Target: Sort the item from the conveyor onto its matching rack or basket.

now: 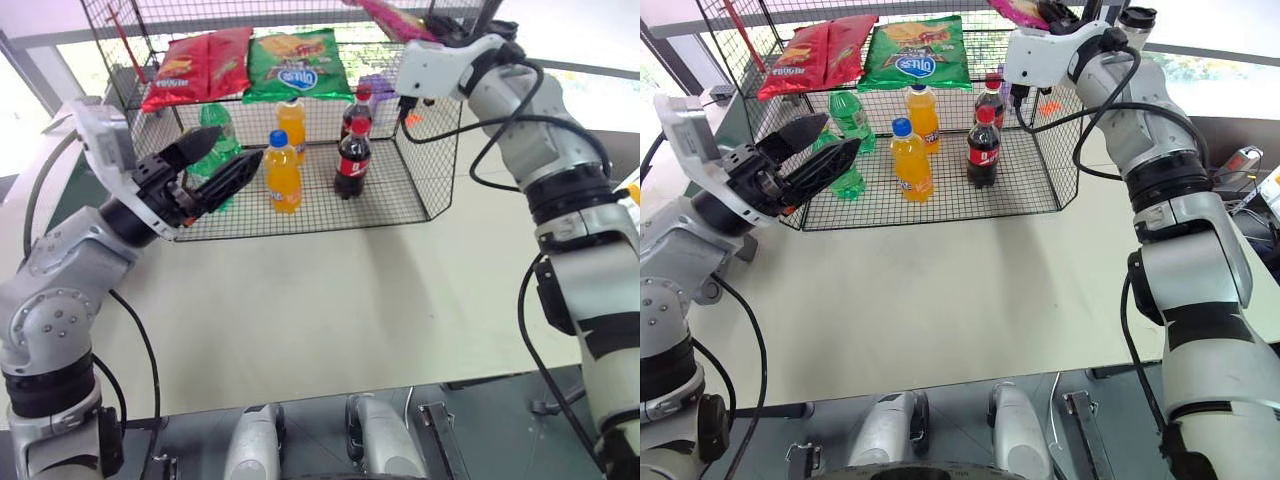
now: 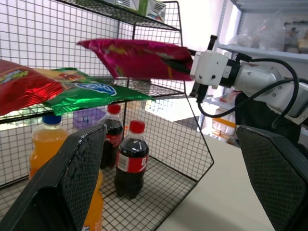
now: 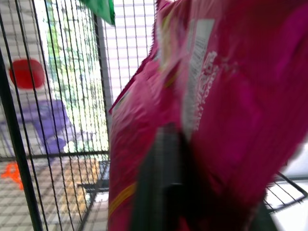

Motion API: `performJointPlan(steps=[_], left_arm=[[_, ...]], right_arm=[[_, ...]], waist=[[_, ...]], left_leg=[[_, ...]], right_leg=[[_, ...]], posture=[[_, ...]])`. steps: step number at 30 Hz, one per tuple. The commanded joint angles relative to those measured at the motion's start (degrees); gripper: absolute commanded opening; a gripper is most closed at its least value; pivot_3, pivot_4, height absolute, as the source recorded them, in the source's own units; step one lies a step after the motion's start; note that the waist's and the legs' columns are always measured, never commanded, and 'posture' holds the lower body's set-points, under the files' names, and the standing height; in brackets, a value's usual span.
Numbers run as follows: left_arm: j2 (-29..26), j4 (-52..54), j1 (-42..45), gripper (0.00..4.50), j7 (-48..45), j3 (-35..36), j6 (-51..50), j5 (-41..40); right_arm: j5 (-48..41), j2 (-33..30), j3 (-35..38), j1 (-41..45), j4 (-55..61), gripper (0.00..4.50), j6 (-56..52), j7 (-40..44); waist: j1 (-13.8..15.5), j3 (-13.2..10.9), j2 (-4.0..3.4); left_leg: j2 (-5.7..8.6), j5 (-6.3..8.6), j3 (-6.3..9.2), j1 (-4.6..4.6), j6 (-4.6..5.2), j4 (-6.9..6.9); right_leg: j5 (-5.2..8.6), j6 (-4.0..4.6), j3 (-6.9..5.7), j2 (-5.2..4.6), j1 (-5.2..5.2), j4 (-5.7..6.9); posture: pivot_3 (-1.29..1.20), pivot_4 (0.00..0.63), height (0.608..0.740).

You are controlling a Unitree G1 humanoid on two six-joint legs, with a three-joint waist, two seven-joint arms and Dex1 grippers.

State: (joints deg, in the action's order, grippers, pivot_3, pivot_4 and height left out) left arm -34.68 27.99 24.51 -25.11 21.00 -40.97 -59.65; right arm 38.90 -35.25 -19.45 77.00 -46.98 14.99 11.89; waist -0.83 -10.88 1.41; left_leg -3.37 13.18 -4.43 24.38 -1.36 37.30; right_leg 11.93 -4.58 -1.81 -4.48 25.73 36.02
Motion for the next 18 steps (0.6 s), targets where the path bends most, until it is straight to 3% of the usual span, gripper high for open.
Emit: performJointPlan(steps=[1,4,13,18], left_arm=[[0.07,2.39,-0.38,4.5,0.37,0.24,1.49,-0.35],[0.06,2.36,-0.57,4.5,0.4,0.01,1.68,-0.21],[0.26,1.51,-0.74,4.5,-0.04,-0.86,2.28,0.61],[0.11,1.24,-1.07,4.5,-0.09,-1.36,2.62,0.7]], right_arm=[[-2.81,0.43,1.52,1.88,1.19,2.81,0.98,1.62],[-4.48,0.71,1.82,1.48,1.99,4.36,0.21,4.69],[-19.82,2.1,8.59,-3.55,10.73,4.44,-6.09,20.32],[-22.99,1.58,9.61,-6.64,15.75,4.44,-9.21,24.57]], waist=[[-0.06,0.0,0.0],[-0.08,0.0,0.0],[-0.06,0.0,0.0],[-0.05,0.0,0.0]], left_leg=[[0.0,0.0,0.0,0.0,0.0,0.0],[0.0,0.0,0.01,0.0,0.0,-0.01],[0.0,0.0,0.0,-0.01,0.0,0.0],[0.0,0.0,0.0,-0.01,0.0,-0.01]], right_leg=[[0.0,0.0,0.0,-0.01,0.0,0.0],[0.0,0.0,0.0,0.0,0.0,0.01],[-0.01,-0.02,-0.01,0.0,0.0,0.02],[-0.01,-0.02,-0.01,0.0,0.0,0.01]], posture=[[0.0,0.15,0.74],[0.0,0.15,0.74],[0.0,0.15,0.74],[0.0,0.15,0.74]])
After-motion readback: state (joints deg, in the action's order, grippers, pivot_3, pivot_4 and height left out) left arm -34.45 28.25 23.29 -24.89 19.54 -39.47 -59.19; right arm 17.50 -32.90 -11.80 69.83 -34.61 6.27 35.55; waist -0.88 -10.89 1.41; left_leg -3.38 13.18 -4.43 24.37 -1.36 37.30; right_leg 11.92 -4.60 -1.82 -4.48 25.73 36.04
